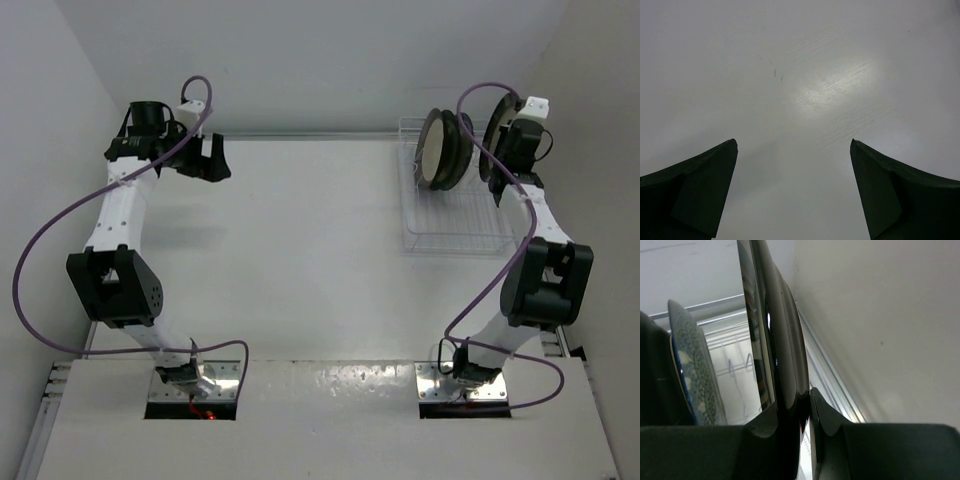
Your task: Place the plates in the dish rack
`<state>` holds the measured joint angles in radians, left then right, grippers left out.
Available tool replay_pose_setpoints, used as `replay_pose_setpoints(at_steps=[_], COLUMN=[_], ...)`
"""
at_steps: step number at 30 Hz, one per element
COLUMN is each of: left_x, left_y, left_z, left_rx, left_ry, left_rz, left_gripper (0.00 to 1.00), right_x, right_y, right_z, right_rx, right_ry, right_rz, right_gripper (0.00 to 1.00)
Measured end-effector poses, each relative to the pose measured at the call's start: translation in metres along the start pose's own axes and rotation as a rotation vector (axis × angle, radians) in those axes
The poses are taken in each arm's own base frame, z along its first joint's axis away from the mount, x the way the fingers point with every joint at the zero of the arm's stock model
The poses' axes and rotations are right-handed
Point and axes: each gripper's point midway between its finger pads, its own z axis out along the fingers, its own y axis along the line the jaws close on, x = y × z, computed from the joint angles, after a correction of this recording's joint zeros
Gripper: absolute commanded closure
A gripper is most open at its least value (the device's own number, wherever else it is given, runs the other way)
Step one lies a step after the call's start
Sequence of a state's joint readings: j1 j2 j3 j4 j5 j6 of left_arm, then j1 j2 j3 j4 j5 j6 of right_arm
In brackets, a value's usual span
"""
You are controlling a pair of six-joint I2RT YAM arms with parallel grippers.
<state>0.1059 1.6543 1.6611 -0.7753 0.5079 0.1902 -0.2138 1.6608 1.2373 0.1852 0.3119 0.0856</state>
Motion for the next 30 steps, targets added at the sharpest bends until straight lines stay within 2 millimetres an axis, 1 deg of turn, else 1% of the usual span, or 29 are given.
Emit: replay_pose_setpoints(at_steps=[7,11,21,27,30], left_x=[-0.002,-0.002,-0.002,-0.001,0.0], left_y=[0.001,0.001,0.002,0.004,0.004], left_z=[-0.002,-0.002,-0.003,-0.003,-0.003], left_rx=[-0.005,-0.005,-0.007,-0.008,-0.005], left_ry=[-0.008,-0.008,-0.008,-0.007,-0.006], left_rz=[0.007,0.01,0.008,0.005,0.002], left_gripper=[0.0,0.0,0.0,0.0,0.0], right_x=[0.015,0.022,0.02,0.009,0.007], right_y=[0.019,0.024,0.028,0.03,0.031], right_z=[-0.003,-0.003,0.0,0.0,0.0], right_rx=[-0.049,-0.062,-0.066,-0.06,-0.065], right_ry=[0.016,0.02,-0.005,-0.048,-0.056], right_rz=[-0.004,-0.015,-0.033,-0.057,-0.054], right_gripper=[1.0,1.0,1.0,1.0,1.0])
